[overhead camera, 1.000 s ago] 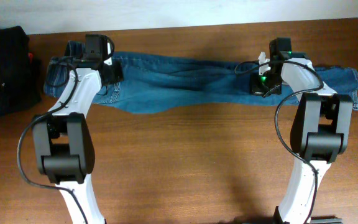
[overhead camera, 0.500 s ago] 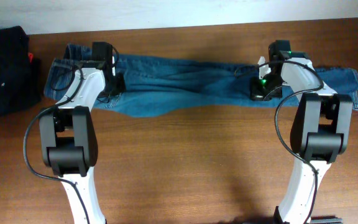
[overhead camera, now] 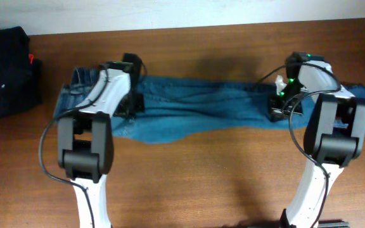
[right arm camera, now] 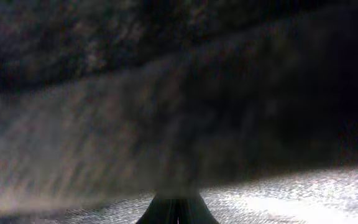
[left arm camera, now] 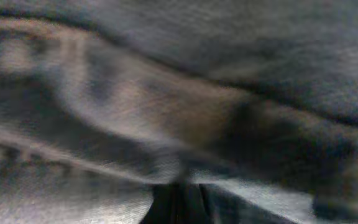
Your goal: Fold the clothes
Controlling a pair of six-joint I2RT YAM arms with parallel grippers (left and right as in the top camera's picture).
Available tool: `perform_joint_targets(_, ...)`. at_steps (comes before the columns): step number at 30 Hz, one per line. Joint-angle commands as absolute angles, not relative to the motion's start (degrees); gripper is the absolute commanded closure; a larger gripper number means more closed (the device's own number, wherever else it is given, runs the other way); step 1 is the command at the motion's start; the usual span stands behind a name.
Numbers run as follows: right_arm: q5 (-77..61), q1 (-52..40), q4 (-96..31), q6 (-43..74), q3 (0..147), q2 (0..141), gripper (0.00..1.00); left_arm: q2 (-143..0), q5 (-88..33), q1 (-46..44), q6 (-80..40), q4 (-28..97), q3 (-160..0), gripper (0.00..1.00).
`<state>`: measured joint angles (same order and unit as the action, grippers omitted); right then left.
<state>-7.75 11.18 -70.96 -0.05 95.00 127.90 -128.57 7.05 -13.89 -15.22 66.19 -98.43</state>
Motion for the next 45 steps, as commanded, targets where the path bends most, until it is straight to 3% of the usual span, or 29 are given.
perform_joint_targets(1,-6.85,12.01,-72.12,-0.21,94.28,128.97,0.96,-128.16,2.85,-18.55,-16.97,70.5,-96.44,1.0)
perform_joint_targets(10,-7.51,11.92,-73.8,-0.16,96.01,128.6,0.95,-115.15,3.07,-20.14,-18.5,70.02,-96.6,1.0)
perform_joint_targets(12,-9.3,11.94,-74.41,-0.19,97.01,127.92,0.89,-111.81,3.09,-19.79,-16.03,68.31,-96.6,0.97)
perform_joint_targets(14,-10.68,11.94,-75.33,-0.19,98.28,127.04,0.82,-109.12,3.33,-19.7,-12.84,66.81,-96.6,0.86)
perform_joint_targets(18,-11.79,12.01,-79.64,-0.14,102.5,125.6,0.75,-107.22,3.46,-20.1,2.0,64.82,-96.6,0.5)
perform_joint_targets(21,-12.58,12.29,-82.5,0.08,106.24,124.16,0.67,-107.92,3.42,-20.69,10.92,63.55,-96.57,0.34)
perform_joint_targets(27,-12.73,15.49,-87.26,3.77,112.6,121.67,0.32,-109.47,0.19,-22.31,24.91,59.86,-96.57,0.3)
perform_joint_targets(32,-13.34,21.47,-88.66,5.45,113.1,120.27,0.31,-109.93,-0.43,-24.32,32.77,57.91,-96.57,0.3)
perform_joint_targets(38,-13.32,30.11,-90.91,6.48,113.1,120.14,0.3,-111.55,-0.43,-24.67,34.41,53.69,-96.57,0.16)
perform_joint_targets(44,-13.3,35.64,-91.88,6.48,113.08,120.14,0.18,-116.4,-0.97,-24.69,37.23,53.06,-96.57,0.13)
perform_joint_targets(45,-13.3,36.36,-91.83,6.48,113.08,120.14,0.17,-117.27,-1.34,-24.67,37.12,53.21,-96.57,0.07)
